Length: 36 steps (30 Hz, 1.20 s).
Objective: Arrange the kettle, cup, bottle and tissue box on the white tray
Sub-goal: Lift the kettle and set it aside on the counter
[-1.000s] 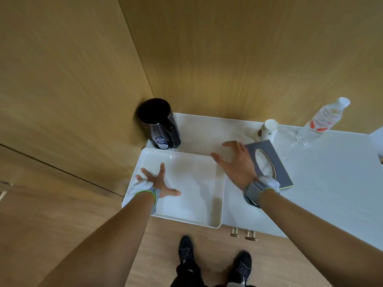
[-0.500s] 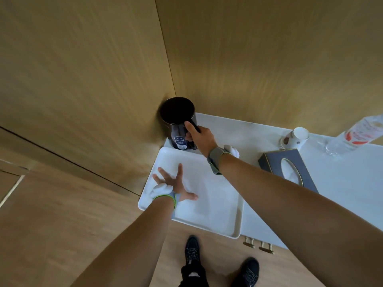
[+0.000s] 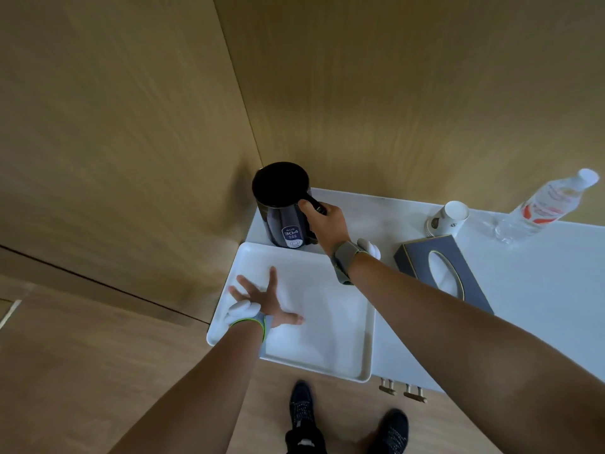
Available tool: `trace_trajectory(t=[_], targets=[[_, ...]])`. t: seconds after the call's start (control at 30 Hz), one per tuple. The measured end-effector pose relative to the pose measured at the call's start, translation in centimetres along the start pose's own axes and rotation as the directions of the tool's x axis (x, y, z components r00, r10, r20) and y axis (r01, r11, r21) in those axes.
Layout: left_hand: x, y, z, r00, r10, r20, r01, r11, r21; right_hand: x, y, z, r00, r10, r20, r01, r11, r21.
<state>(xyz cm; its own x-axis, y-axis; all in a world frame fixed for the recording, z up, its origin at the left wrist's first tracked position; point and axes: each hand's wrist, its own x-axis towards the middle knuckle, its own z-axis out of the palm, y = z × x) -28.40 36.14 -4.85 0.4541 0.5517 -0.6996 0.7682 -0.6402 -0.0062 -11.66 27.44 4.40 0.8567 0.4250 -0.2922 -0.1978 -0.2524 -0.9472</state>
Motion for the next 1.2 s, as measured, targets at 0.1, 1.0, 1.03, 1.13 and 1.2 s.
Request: trace_trajectory(t=[0.1,1.0,1.03,1.13,1.2], targets=[[-0.1,0.2,-0.2,1.0,-0.001,0.004,0.001,1.0,0.011,-1.2,-0.4,-3.5,0.998,-0.041,-0.052,0.045,0.996,0.073],[-1.2,-0.5,-1.1,1.0,0.021,0.02,-0.022,0.996,0.086,-13.4,4.0,-29.2,0.777,-0.01,-0.629,0.174,0.964,0.2],[-1.0,-0.2,-1.2,1.0,0.02,0.023,-0.023,0.995,0.102,-13.4,4.3,-29.6,0.766,0.001,-0.643,0.167,0.966,0.2],[-0.5,1.0,-1.6,0.999,0.019,0.031,-0.023,0.989,0.144,-13.2,5.2,-30.8,0.723,0.034,-0.69,0.162,0.963,0.217],[-0.4,1.4,-1.9,0.999,0.01,0.034,-0.016,0.98,0.198,-13.1,5.5,-31.1,0.692,0.06,-0.72,0.162,0.958,0.235]])
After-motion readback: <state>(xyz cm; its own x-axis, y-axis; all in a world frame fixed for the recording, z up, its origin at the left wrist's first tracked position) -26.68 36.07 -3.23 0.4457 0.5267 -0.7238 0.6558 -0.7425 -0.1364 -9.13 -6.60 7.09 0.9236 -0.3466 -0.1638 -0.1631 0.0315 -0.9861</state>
